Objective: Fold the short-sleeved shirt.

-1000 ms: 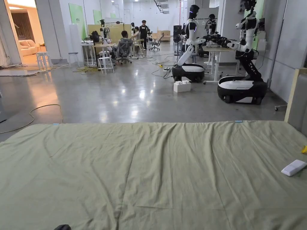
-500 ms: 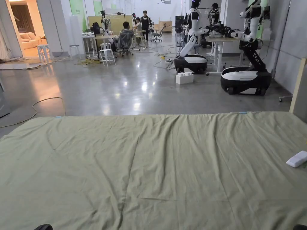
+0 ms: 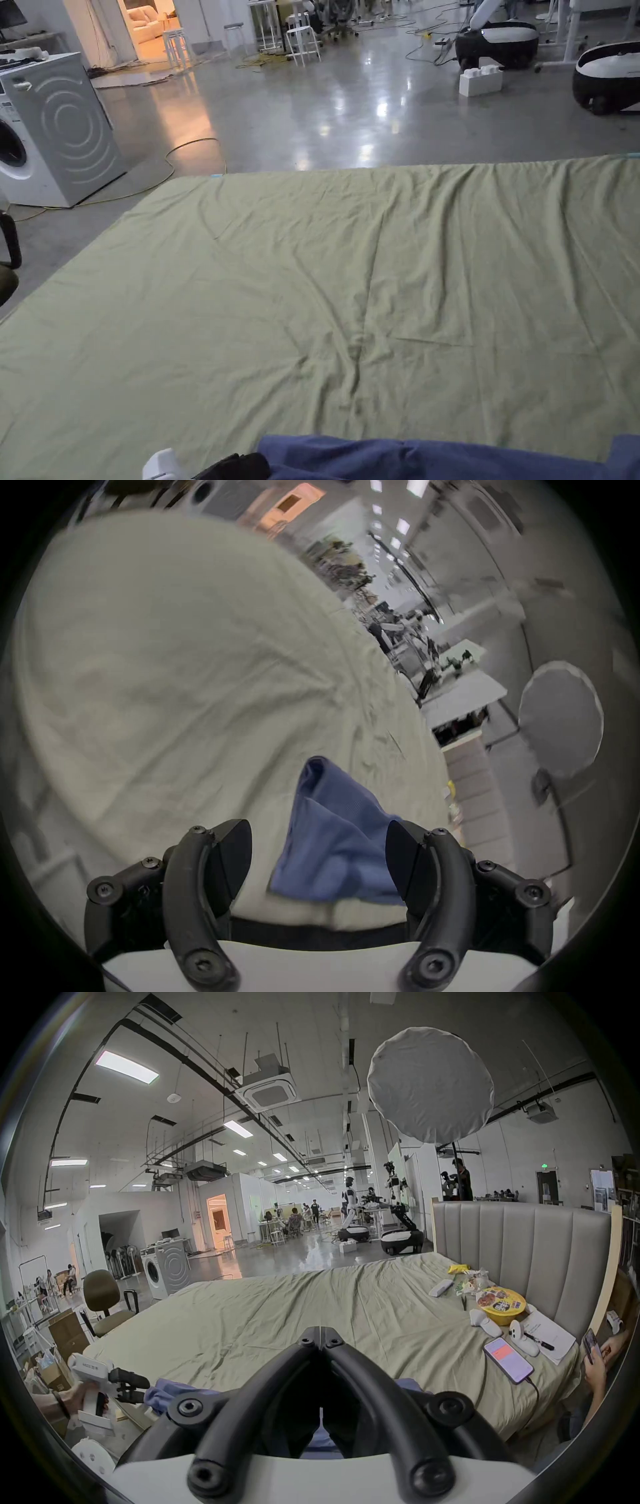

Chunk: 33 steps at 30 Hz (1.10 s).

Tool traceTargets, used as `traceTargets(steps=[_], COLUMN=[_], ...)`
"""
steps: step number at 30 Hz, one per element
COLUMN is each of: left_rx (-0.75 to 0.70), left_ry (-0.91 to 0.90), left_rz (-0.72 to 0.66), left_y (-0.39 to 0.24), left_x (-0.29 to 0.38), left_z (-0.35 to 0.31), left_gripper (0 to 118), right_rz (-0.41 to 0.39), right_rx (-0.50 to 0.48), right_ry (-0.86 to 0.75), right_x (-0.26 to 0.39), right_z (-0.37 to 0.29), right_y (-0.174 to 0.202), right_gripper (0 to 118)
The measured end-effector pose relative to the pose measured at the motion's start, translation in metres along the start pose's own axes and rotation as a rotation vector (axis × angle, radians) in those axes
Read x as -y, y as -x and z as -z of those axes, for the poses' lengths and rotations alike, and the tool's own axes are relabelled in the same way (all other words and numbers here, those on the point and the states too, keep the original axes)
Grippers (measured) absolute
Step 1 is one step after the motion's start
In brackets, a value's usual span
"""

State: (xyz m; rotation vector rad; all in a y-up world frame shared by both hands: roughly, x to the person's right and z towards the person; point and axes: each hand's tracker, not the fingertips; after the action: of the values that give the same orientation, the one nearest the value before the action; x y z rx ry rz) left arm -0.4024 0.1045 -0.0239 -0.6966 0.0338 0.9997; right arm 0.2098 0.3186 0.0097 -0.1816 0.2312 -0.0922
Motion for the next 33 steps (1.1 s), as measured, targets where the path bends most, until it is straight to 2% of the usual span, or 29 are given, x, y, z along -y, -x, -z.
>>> traceTargets(steps=[5, 9, 10, 11, 12, 13, 17, 20, 23, 26, 30, 33], left_rx=[0.139, 0.173, 0.167, 0.145, 0.107, 0.093, 0.097, 0.115, 0.079, -0.025, -0.077, -0.012], left_ry=[0.006, 0.071, 0.055, 0.032, 0.028, 0.027, -0.032, -0.053, -0.094, -0.145, -0.188, -0.171], left_rz=[-0.087, -0.164, -0.166, -0.162, -0.153, -0.148, -0.111, -0.085, 0.016, 0.151, 0.255, 0.351], left_y=[0.003, -0.004, -0.006, -0.006, -0.007, -0.008, -0.01, -0.015, -0.016, -0.025, -0.061, -0.116], left_x=[-0.002, 0.0, 0.001, 0.0, 0.0, 0.0, -0.001, -0.007, -0.027, -0.049, -0.051, -0.014], left_z=[0.028, 0.051, 0.053, 0.056, 0.058, 0.059, 0.043, 0.017, -0.013, -0.045, -0.065, -0.048], left_gripper=[81, 80, 73, 53, 19, 14, 12, 12, 12, 12, 12, 12], right_rz=[-0.013, -0.014, -0.023, -0.036, -0.053, -0.065, -0.09, -0.072, -0.056, -0.041, -0.023, 0.0], right_rx=[0.01, 0.003, 0.0, -0.002, 0.003, 0.005, 0.017, 0.015, 0.01, 0.001, -0.015, -0.014], right_ry=[0.027, 0.044, 0.051, 0.058, 0.062, 0.066, 0.069, 0.073, 0.068, 0.068, 0.063, 0.064], right_x=[0.004, 0.008, 0.007, 0.008, 0.008, 0.009, 0.008, 0.007, 0.008, 0.011, 0.013, 0.014], right_z=[0.004, 0.007, 0.008, 0.008, 0.007, 0.007, 0.005, 0.005, 0.007, 0.008, 0.006, 0.006], right_y=[-0.001, 0.001, 0.004, 0.006, 0.007, 0.009, 0.009, 0.004, 0.0, -0.004, -0.006, -0.008], right_gripper=[0, 0, 0, 0, 0, 0, 0, 0, 0, 0, 0, 0])
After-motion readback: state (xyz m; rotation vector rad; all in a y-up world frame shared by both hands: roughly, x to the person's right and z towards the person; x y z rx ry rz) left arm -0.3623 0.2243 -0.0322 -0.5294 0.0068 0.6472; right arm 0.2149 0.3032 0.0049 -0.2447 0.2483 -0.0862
